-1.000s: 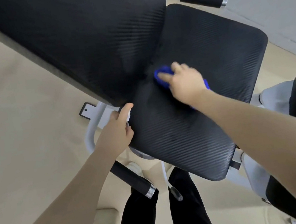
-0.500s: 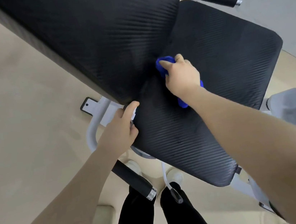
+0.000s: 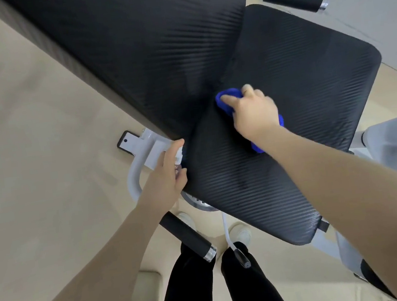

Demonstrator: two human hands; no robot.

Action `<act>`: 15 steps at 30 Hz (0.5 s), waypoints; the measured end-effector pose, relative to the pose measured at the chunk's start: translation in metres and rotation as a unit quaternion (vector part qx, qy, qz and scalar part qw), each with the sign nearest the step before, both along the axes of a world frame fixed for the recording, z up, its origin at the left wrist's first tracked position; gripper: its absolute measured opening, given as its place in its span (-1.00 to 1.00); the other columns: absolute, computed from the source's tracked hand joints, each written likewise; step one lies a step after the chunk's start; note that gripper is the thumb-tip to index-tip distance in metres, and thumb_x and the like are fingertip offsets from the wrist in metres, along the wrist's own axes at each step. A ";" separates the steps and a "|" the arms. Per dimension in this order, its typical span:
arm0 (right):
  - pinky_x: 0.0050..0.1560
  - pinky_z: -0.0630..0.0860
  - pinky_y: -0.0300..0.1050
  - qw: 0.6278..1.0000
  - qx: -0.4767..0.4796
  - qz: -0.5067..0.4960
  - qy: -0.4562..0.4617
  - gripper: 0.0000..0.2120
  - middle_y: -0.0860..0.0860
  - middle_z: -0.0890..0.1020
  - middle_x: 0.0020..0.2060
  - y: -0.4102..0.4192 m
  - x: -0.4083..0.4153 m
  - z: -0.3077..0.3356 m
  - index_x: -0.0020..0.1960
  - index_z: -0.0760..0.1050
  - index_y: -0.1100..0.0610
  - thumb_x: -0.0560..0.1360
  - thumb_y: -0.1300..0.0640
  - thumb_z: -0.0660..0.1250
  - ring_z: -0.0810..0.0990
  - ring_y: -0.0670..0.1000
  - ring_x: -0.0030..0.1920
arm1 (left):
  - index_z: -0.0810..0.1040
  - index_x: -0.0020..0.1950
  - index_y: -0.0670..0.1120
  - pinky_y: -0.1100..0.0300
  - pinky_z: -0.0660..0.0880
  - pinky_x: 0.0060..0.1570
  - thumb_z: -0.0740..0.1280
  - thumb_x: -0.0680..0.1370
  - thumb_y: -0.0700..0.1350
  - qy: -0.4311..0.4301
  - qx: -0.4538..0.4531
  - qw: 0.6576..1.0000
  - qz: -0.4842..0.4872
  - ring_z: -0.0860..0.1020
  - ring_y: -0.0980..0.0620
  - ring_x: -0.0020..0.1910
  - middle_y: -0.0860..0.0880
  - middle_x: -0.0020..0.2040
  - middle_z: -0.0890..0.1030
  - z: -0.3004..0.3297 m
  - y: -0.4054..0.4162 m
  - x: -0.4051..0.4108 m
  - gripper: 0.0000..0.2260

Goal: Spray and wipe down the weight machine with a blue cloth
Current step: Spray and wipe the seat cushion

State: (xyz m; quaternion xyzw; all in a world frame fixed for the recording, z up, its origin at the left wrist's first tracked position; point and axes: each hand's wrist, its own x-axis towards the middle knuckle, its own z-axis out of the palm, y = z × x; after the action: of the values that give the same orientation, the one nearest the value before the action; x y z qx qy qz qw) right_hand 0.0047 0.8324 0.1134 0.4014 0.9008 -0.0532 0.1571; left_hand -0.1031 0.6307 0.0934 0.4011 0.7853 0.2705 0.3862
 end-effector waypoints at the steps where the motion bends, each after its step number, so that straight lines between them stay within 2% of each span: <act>1: -0.03 0.38 0.06 1.000 0.005 -0.024 -0.005 -0.57 0.18 0.39 0.17 -0.003 -0.001 -0.003 0.38 0.32 -0.03 0.53 0.17 0.16 0.43 0.23 0.09 | 0.17 0.47 0.00 0.17 0.44 -0.17 0.21 0.58 -0.22 0.002 0.002 1.000 0.003 0.40 0.07 -0.36 0.01 -0.16 0.34 -0.002 0.000 0.000 -0.52; 2: -0.06 0.39 0.05 1.000 0.014 -0.012 -0.013 -0.57 0.20 0.40 0.16 -0.014 -0.001 -0.006 0.36 0.34 0.00 0.51 0.18 0.18 0.44 0.23 0.06 | 0.19 0.46 0.00 0.18 0.44 -0.18 0.23 0.57 -0.22 0.000 0.007 1.000 0.009 0.43 0.06 -0.35 0.01 -0.14 0.36 -0.003 -0.001 0.000 -0.51; 5: -0.13 0.44 0.00 0.992 0.016 0.122 0.014 -0.53 0.18 0.45 0.09 -0.070 0.013 -0.007 0.31 0.39 0.02 0.40 0.16 0.31 0.49 0.19 -0.06 | 0.21 0.45 0.01 0.22 0.40 -0.12 0.31 0.50 -0.26 -0.010 0.028 0.999 0.013 0.50 0.00 -0.23 0.01 -0.01 0.43 -0.005 -0.002 0.000 -0.43; 7: 0.03 0.40 0.01 0.975 -0.071 0.211 -0.012 -0.48 0.15 0.34 0.22 -0.090 0.027 -0.002 0.42 0.22 -0.03 0.49 0.17 0.21 0.43 0.16 0.05 | 0.18 0.46 0.03 0.20 0.42 -0.07 0.33 0.47 -0.28 -0.014 0.020 1.000 0.003 0.51 0.02 -0.20 -0.03 0.06 0.45 -0.007 -0.002 -0.003 -0.37; 9: 0.07 0.36 0.01 0.968 -0.088 0.235 -0.020 -0.51 0.13 0.32 0.22 -0.070 0.030 0.003 0.44 0.18 -0.08 0.54 0.17 0.14 0.40 0.16 0.09 | 0.15 0.46 0.06 0.15 0.48 -0.10 0.31 0.44 -0.32 -0.037 0.010 0.999 0.000 0.48 0.04 -0.30 -0.15 -0.02 0.45 -0.006 -0.003 -0.002 -0.32; 11: 0.00 0.38 0.02 0.985 -0.023 0.173 -0.015 -0.55 0.14 0.36 0.17 -0.033 0.030 0.006 0.41 0.26 -0.11 0.55 0.15 0.13 0.42 0.20 0.08 | 0.12 0.43 0.14 0.16 0.49 -0.13 0.29 0.41 -0.38 -0.062 0.016 0.998 0.001 0.45 0.06 -0.35 -0.13 -0.13 0.41 -0.003 -0.004 -0.001 -0.27; 13: -0.03 0.39 0.04 0.998 0.020 0.056 -0.017 -0.56 0.18 0.37 0.16 0.000 0.036 0.007 0.40 0.28 -0.09 0.55 0.16 0.14 0.43 0.23 0.08 | 0.10 0.35 0.23 0.18 0.50 -0.17 0.27 0.40 -0.43 -0.079 0.047 0.996 0.016 0.47 -0.05 -0.31 -0.09 -0.24 0.41 0.000 -0.005 0.001 -0.25; 15: -0.11 0.37 0.04 0.999 0.045 0.012 -0.012 -0.56 0.22 0.39 0.14 0.011 0.047 0.001 0.39 0.31 -0.02 0.53 0.21 0.18 0.44 0.24 0.03 | 0.09 0.28 0.26 0.27 0.47 -0.25 0.24 0.41 -0.46 -0.095 0.085 0.991 0.028 0.48 -0.12 -0.23 -0.07 -0.19 0.41 0.005 -0.004 0.009 -0.26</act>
State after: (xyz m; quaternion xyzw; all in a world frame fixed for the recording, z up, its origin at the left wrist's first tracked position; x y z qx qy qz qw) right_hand 0.0517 0.8433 0.1147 0.3973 0.9052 -0.0061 0.1505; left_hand -0.0939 0.6269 0.0982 0.3826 0.7301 0.3838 0.4162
